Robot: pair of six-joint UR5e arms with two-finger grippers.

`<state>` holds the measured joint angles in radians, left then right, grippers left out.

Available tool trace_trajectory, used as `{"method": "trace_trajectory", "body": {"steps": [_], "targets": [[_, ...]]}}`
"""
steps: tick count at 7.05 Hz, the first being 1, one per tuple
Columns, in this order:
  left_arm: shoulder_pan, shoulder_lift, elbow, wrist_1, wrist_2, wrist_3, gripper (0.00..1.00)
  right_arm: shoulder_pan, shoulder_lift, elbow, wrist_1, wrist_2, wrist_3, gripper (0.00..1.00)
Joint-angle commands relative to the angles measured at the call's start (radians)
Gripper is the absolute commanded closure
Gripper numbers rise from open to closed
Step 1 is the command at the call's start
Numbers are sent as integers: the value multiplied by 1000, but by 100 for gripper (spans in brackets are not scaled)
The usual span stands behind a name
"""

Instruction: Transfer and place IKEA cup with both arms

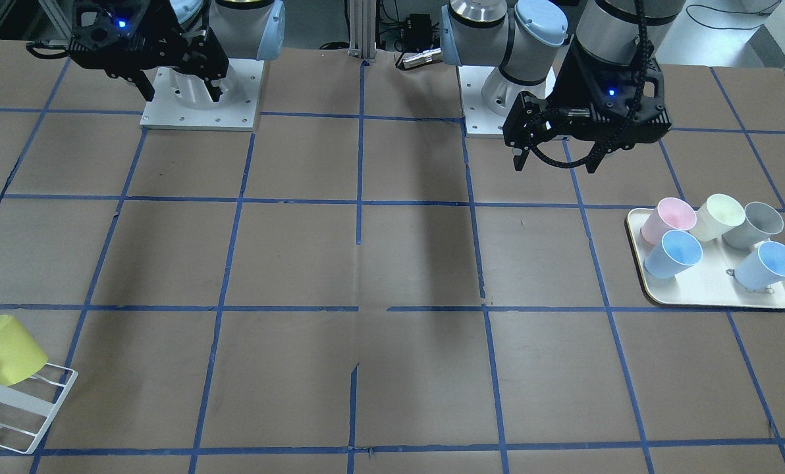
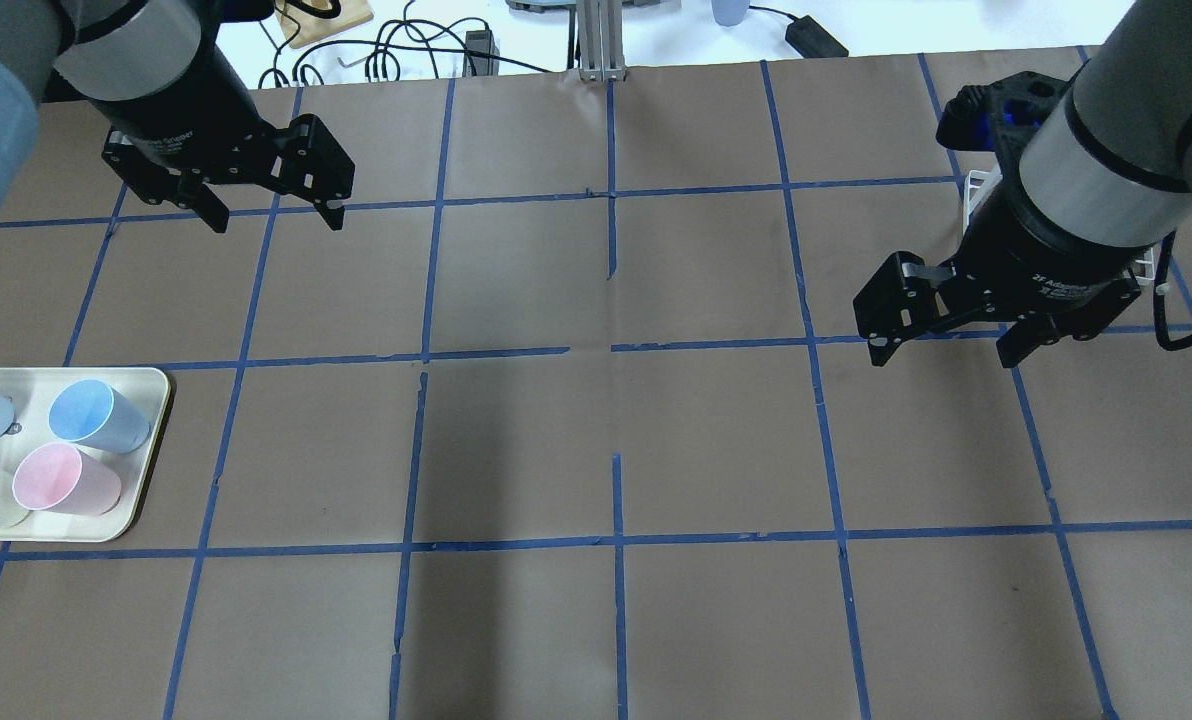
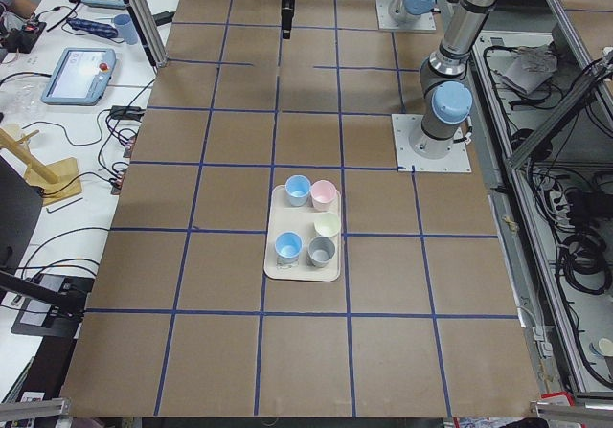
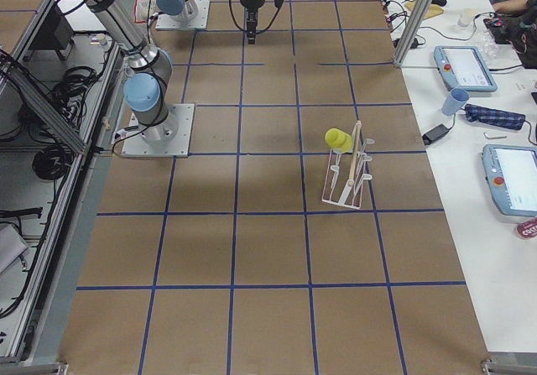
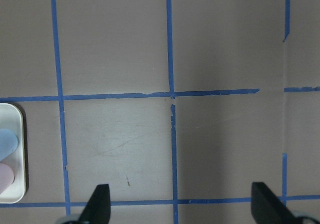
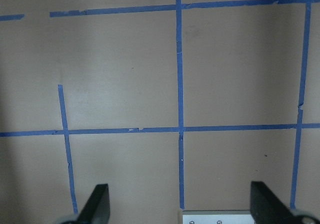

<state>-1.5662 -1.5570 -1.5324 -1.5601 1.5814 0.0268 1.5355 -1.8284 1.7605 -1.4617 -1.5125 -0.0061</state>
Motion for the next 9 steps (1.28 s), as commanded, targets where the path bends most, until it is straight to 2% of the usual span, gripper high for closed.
{"method": "trace_trajectory", "body": {"steps": [1, 9], "targets": [[0, 0, 0, 0, 0, -1, 0, 0, 0, 0, 1, 0, 0, 0], [0, 0, 0, 0, -1, 1, 0, -14, 9, 7, -9, -6, -20, 0]]}}
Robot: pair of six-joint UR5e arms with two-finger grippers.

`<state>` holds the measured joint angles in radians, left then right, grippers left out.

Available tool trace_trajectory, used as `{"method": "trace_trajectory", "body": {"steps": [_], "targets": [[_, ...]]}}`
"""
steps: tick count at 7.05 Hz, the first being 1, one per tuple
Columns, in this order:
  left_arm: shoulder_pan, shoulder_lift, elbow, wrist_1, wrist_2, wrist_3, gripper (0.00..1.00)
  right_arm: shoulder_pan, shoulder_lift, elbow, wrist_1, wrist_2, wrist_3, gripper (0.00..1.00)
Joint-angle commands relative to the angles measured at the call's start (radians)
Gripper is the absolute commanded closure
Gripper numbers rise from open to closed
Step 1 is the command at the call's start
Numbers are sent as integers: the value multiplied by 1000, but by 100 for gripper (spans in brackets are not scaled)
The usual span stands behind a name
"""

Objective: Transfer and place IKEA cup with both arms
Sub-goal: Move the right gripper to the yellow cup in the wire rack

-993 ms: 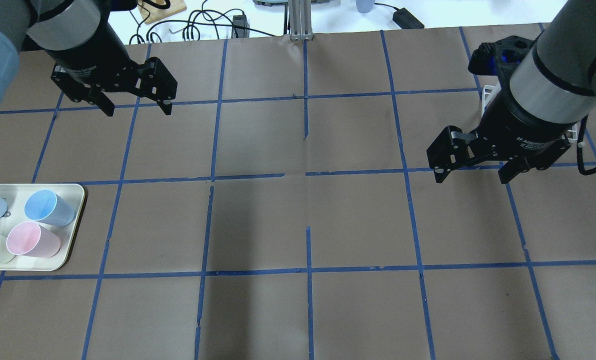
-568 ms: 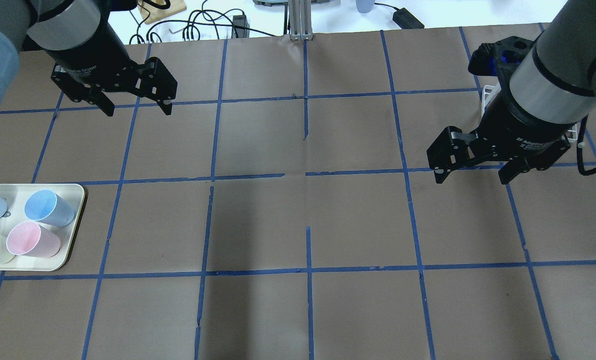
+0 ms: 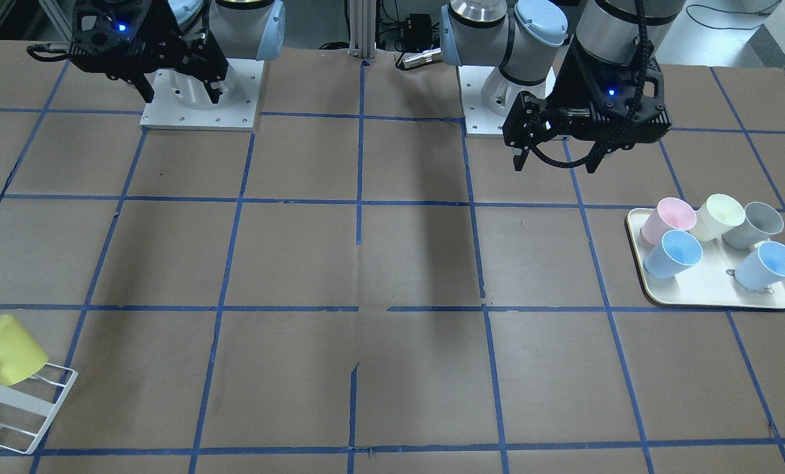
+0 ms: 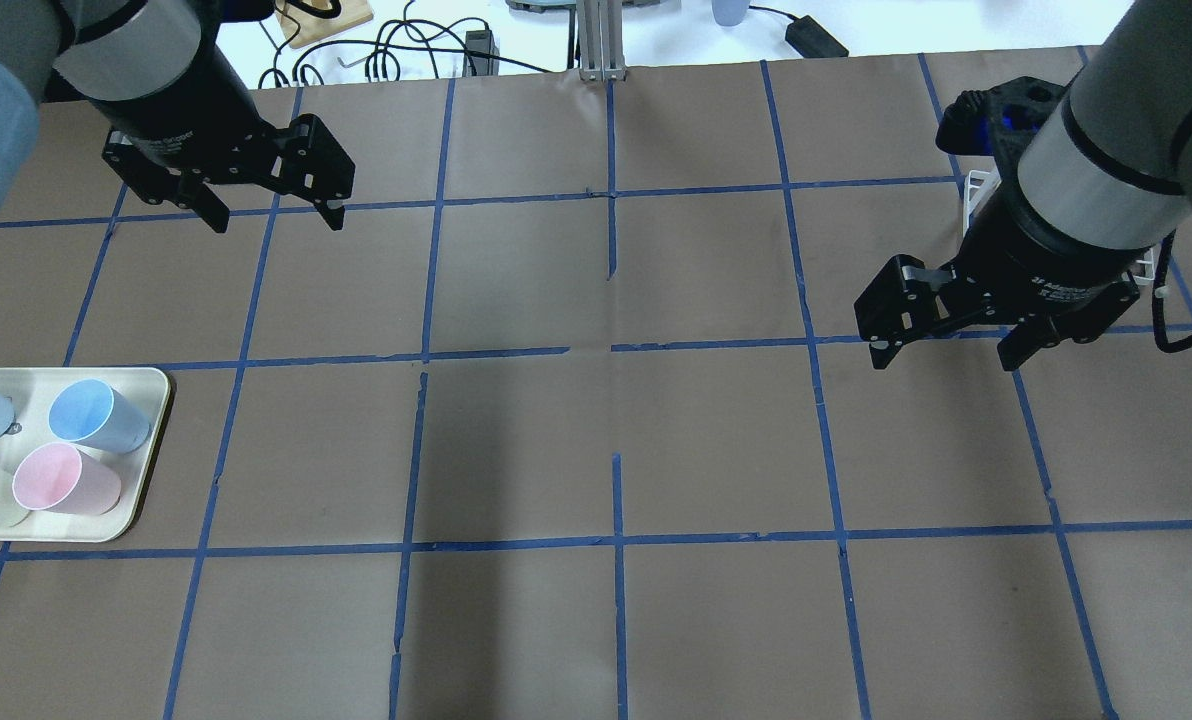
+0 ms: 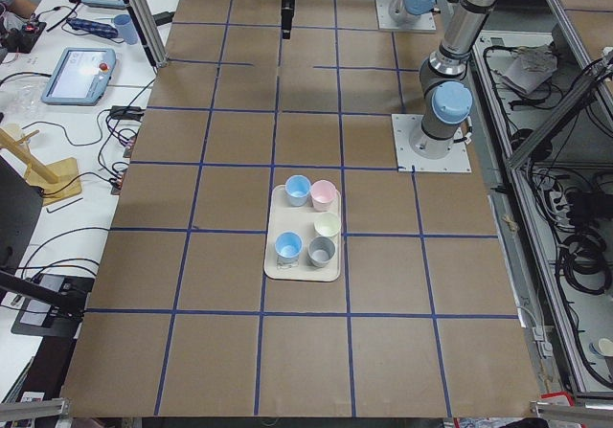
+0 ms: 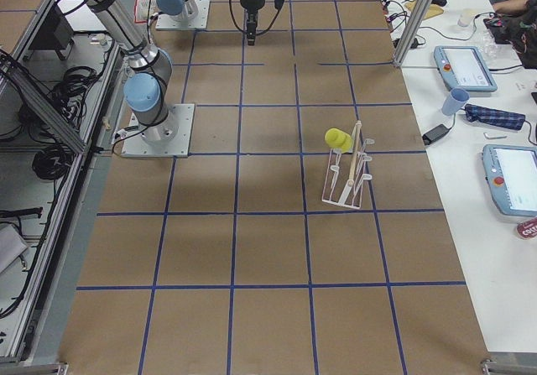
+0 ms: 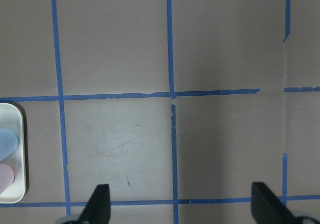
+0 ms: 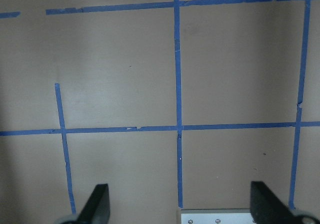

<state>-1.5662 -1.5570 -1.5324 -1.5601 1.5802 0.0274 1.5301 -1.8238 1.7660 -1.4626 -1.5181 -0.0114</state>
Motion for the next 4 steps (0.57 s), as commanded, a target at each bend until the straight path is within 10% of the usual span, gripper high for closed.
{"method": "trace_trajectory", "body": {"steps": [1, 4], "targets": [[0, 0, 0, 0, 0, -1, 0, -10, 8, 1, -18, -10, -88, 0], [0, 0, 0, 0, 0, -1, 0, -153, 58, 0, -104, -8, -366, 0]]}}
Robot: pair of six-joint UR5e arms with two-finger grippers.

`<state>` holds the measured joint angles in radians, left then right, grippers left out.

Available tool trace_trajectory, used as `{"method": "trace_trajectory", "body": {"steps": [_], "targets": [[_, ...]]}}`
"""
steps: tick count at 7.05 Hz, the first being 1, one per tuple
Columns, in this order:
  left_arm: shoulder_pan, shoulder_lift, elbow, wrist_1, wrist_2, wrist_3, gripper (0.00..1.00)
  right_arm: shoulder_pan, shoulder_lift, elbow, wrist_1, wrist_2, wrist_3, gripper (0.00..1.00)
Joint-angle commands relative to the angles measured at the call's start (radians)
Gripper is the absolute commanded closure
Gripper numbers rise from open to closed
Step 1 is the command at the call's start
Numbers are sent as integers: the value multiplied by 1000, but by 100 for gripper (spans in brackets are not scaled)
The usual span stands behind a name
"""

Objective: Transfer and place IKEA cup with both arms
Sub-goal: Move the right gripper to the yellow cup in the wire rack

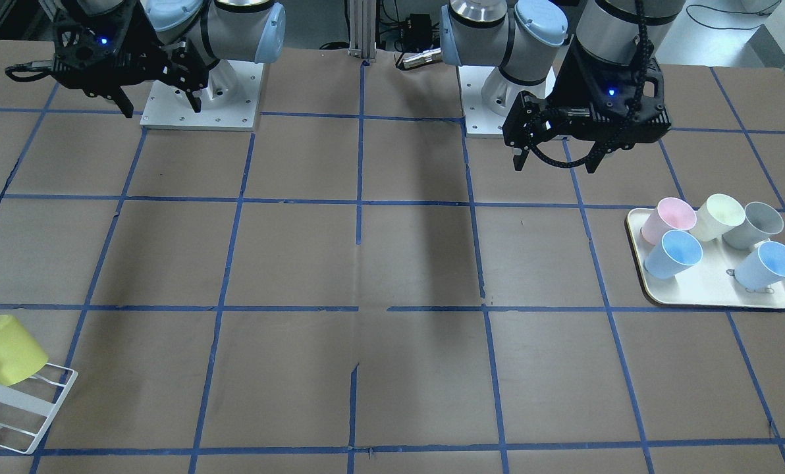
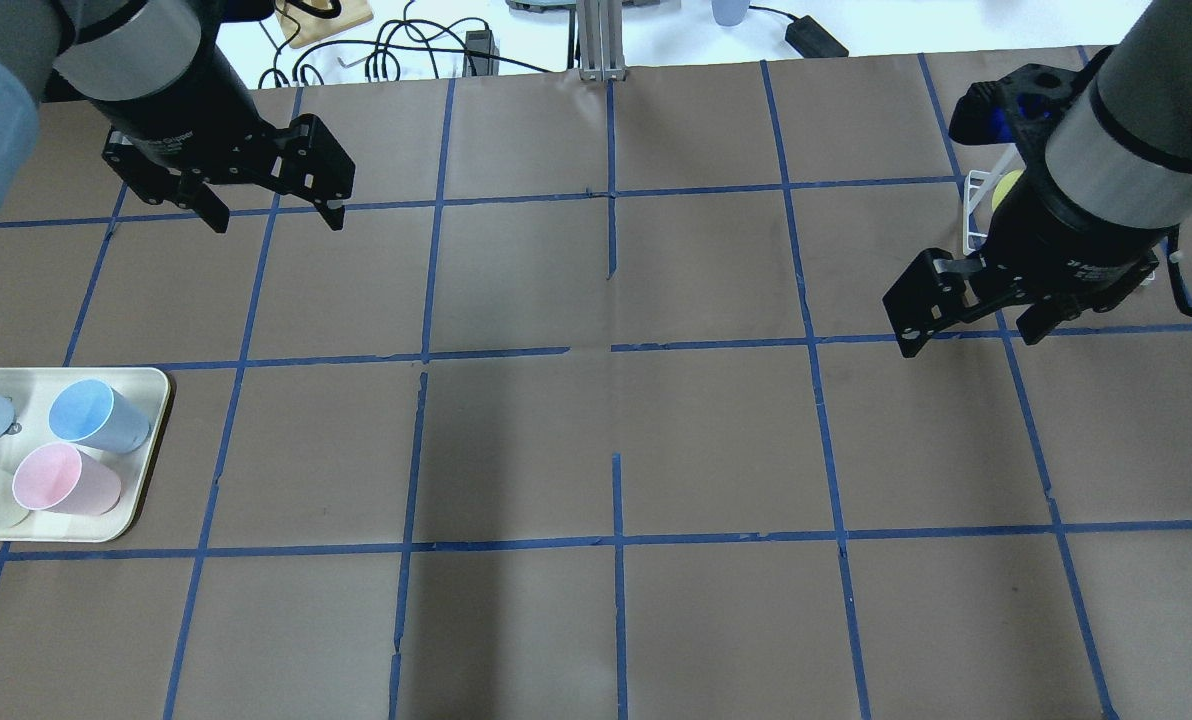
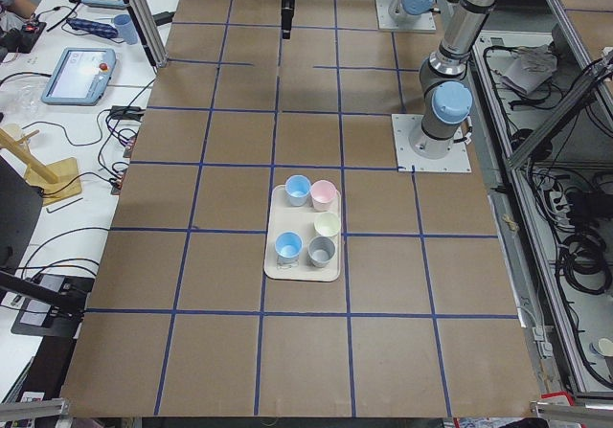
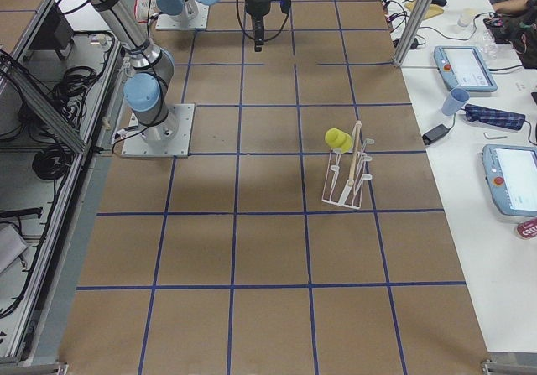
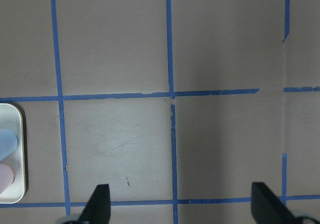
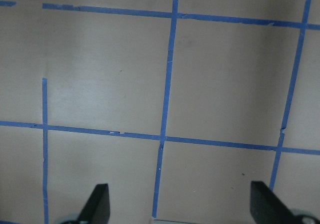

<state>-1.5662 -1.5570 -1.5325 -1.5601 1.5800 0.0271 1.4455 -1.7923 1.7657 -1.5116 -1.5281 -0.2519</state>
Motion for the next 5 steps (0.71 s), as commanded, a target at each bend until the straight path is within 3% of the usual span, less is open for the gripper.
{"method": "trace_trajectory", "body": {"steps": [1, 5], "targets": [[0, 0, 0, 0, 0, -1, 0, -129, 60, 0, -120, 3, -245, 0], [2, 0, 0, 0, -2, 0, 0, -232, 196, 0, -361, 16, -574, 0]]}}
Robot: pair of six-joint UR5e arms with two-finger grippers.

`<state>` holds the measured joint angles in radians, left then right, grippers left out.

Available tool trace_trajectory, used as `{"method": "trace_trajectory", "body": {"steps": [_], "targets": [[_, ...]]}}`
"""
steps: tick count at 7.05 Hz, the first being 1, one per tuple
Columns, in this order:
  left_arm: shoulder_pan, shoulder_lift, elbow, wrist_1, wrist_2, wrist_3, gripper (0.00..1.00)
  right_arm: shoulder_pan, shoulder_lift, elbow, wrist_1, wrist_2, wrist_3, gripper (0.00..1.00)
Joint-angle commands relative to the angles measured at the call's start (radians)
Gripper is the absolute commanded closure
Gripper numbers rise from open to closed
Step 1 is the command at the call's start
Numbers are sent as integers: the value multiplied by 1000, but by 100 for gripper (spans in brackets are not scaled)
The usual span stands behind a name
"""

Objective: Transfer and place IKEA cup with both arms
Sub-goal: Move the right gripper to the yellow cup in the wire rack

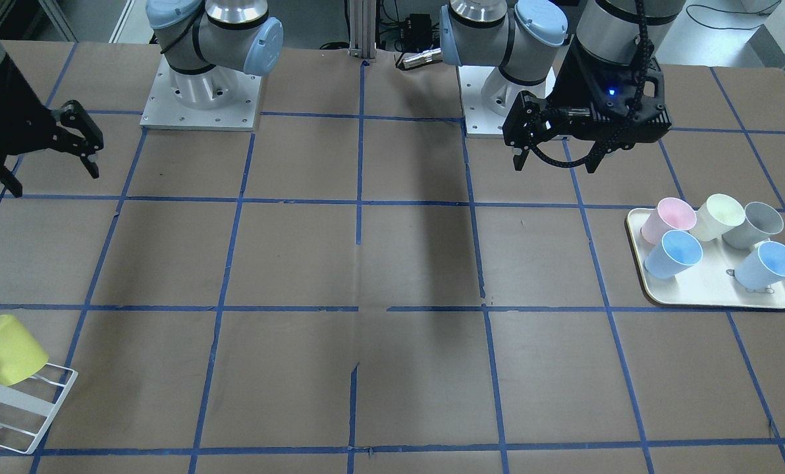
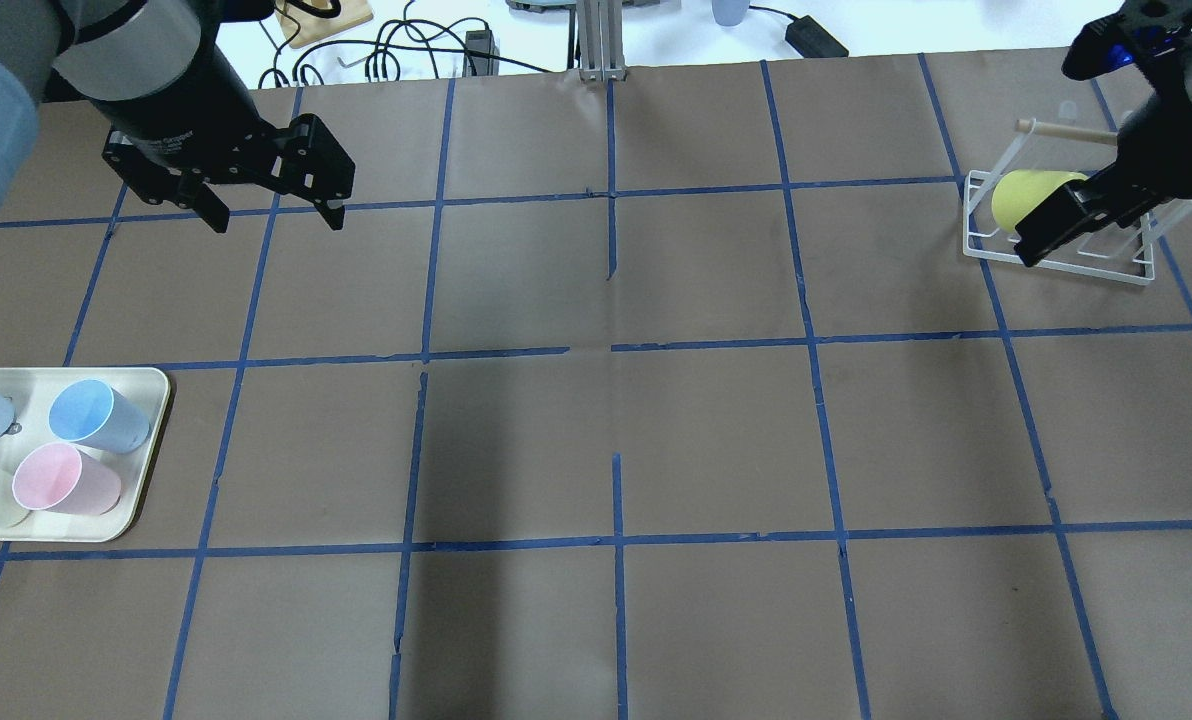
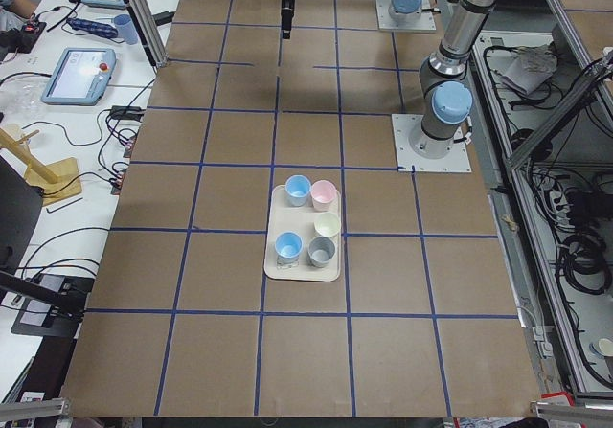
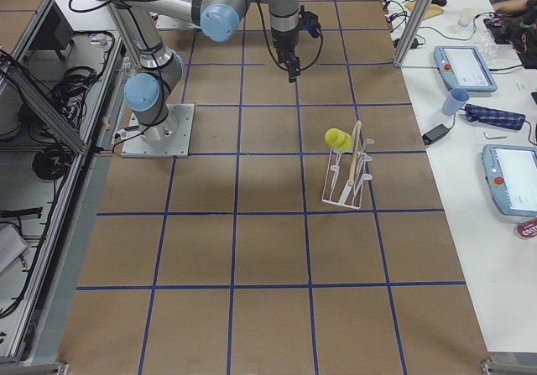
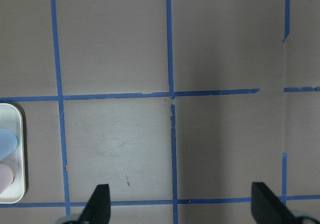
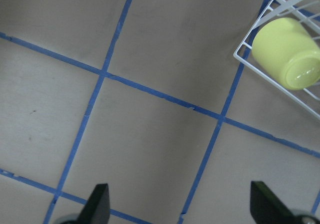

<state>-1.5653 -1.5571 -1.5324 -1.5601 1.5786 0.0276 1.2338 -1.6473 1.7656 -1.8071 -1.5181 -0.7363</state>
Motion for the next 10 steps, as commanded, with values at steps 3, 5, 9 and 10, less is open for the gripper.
{"method": "trace_trajectory", "body": {"steps": [3, 5, 9, 10], "targets": [[-1, 0, 0, 0, 1, -1, 0, -91, 173, -3, -184, 73, -210, 0], [-1, -1, 2, 0, 1, -1, 0, -99, 254, -6, -338, 75, -277, 0], [-1, -1, 0, 0, 1, -1, 0, -102, 341, -8, -490, 76, -405, 0], [1, -1, 0, 0, 1, 0, 0, -106, 359, -6, -518, 78, -413, 0]]}}
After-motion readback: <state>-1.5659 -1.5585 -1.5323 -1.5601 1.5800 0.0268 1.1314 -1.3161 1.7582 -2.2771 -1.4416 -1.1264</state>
